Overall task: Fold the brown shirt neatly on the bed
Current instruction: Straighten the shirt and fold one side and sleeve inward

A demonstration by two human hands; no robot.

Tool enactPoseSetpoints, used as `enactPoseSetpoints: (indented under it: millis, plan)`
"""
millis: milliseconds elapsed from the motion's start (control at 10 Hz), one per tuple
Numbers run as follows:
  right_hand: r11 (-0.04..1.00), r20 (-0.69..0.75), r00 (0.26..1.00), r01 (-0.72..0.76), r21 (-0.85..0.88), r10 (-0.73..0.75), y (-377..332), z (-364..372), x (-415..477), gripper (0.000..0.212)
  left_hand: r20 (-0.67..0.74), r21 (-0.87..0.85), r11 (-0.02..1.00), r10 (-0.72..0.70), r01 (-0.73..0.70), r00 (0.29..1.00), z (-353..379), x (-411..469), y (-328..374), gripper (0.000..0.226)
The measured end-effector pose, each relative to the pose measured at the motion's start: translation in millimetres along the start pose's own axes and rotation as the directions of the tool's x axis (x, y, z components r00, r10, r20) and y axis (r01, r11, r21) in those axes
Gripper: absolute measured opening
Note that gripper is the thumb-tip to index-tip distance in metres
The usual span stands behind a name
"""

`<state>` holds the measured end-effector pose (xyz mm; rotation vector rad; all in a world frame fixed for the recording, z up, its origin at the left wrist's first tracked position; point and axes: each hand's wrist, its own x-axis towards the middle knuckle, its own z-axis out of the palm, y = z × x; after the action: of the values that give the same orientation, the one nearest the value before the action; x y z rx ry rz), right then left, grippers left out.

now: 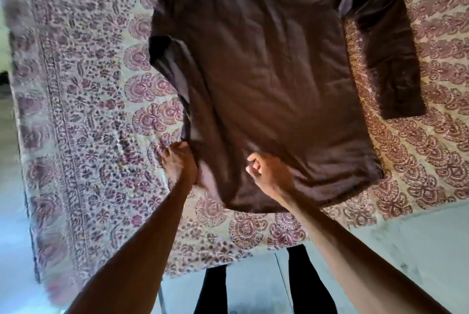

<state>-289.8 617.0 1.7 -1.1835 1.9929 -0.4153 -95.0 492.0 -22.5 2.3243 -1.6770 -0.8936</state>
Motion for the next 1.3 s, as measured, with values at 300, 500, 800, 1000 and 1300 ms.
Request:
enactPoseSetpoints:
  millis: [300, 500, 800, 1000, 1300]
  plan:
    - [0.984, -0.107, 0.979, -0.168, 0.059, 0.173, -89, 38, 65, 0.035, 0.372, 0.08, 0.987, 0.101, -0.141, 0.923, -33, 54, 21, 0.032]
    - [0.949, -0.097, 0.961, -0.273, -0.16, 0.26, -104, 41, 79, 0.037, -0.267, 0.109, 0.982, -0.119, 0.152, 0.956, -102, 105, -4, 0.044]
    - [0.998, -0.237, 0.971, 0.002, -0.059, -0.016, -149, 31, 135, 0.017, -0.121, 0.038, 0.95, 0.311, -0.308, 0.943, -119, 174, 33, 0.018]
    - [0.98, -0.152, 0.988, -0.04, -0.195, 0.01, -171, 31, 176, 0.045, 0.402, -0.316, 0.946, 0.2, -0.07, 0.893, -56, 210, 117, 0.02]
    - [0.951, -0.085, 0.985, -0.168, -0.26, 0.15, -179, 65, 191, 0.023, 0.475, -0.62, 0.744, 0.103, 0.249, 0.874, -56, 282, 159, 0.028]
